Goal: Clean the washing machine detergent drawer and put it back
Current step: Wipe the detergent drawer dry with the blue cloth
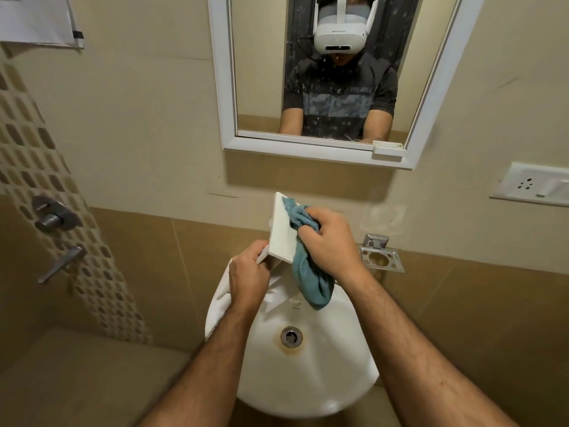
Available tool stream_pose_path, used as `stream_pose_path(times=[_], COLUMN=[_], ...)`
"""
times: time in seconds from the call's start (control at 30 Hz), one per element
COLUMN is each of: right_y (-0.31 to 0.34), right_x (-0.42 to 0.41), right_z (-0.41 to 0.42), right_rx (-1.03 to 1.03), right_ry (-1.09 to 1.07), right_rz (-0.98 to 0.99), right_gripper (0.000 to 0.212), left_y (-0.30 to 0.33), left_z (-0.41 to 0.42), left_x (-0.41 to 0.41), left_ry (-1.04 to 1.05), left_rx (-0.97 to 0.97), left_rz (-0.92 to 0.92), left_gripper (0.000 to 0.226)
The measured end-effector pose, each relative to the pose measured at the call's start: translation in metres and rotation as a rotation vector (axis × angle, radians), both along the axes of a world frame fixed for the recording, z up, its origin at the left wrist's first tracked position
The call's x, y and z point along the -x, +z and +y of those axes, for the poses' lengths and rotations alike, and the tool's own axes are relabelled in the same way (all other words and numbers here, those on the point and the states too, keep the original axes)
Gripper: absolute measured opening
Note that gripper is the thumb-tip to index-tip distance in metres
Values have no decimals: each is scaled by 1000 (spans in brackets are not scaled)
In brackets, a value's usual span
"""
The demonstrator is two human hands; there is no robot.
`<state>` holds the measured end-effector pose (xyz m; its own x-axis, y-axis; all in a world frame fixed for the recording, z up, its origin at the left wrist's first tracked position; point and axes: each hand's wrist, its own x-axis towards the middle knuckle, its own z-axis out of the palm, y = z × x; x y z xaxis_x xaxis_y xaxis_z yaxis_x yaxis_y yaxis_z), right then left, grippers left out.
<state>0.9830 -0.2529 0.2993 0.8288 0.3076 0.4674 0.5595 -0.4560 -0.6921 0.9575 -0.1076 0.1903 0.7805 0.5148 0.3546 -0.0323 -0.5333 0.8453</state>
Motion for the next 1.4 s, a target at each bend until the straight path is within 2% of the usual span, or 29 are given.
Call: stream_pose_path(times=[0.1,0.2,0.33,0.4,0.47,0.57,0.7,0.87,1.03,1.07,1.13,1.23,1.33,1.4], right_y=[-4,-22,-47,-51,-54,-57,-53,-17,22,23,15,-5,-14,-16], right_x=[7,5,-6,-11,-14,-14,-15,-5,1,4,12,22,23,19], right_z=[-1,-15,-34,-40,-44,-47,-54,-37,8,19,40,67,75,79], right_rx=[-85,-24,23,-5,-137,-378,-461,-349,-385,-347,-143,166,239,261], right_ry=[103,119,-46,-159,-211,-224,-145,159,241,281,337,306,243,169], right_rz=[-81,-57,59,111,215,372,514,601,540,554,581,551,584,554], right_gripper=[36,20,16,23,26,13,9,17,27,31,32,16,5,17], left_y=[2,-3,-10,-11,-11,-13,-15,-16,-19,-19,-19,-24,-28,-25], left_z=[1,8,18,20,22,25,34,50,54,52,51,57,65,64], left_x=[-2,-4,-2,-4,-6,-8,-10,-15,-18,-19,-22,-24,-17,-9], left_ry=[25,44,113,106,94,86,111,126,65,49,36,26,12,-11], left_rx=[4,55,147,197,209,282,399,374,428,464,586,771,811,881], left_rz=[-1,29,14,44,51,64,51,83,101,89,107,171,203,185], left_gripper=[44,37,39,40,40,36,41,41,40,37,26,14,14,10])
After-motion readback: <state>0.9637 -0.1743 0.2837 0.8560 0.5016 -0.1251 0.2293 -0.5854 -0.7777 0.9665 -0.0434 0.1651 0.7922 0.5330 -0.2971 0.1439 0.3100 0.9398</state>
